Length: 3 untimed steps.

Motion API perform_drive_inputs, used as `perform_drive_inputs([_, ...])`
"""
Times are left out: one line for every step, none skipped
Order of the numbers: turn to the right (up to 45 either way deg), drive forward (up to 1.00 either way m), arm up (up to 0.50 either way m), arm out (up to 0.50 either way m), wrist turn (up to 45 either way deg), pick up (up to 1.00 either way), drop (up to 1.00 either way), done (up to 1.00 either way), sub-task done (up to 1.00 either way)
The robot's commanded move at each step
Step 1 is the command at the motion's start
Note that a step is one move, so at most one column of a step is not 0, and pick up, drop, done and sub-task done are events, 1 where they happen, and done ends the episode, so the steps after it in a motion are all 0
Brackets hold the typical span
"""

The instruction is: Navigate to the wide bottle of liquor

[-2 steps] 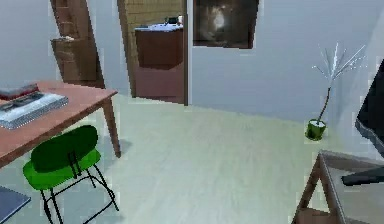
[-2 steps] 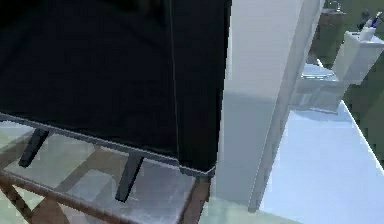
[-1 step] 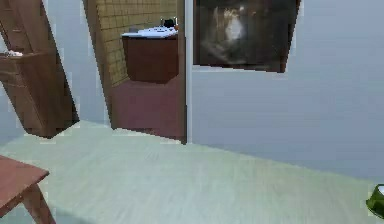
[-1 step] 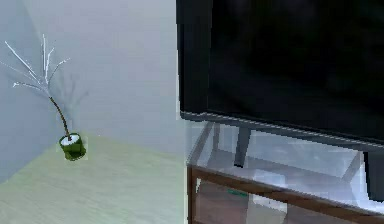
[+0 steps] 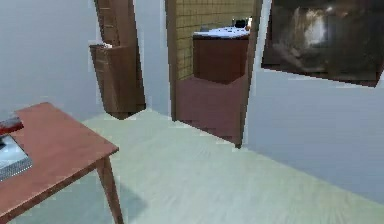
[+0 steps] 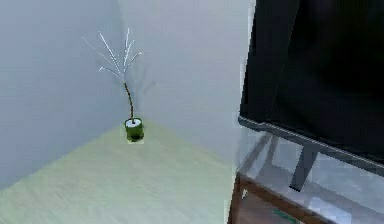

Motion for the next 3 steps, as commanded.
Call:
perform_drive_inputs([0.0,1.00,0.00,0.00,0.0,0.00,0.00,0.00,0.00])
perform_drive_inputs([0.0,0.90,0.00,0.00,0.0,0.00,0.00,0.00,0.00])
perform_drive_inputs([-36.0,0.00,0.00,0.00,0.0,0.00,0.00,0.00,0.00])
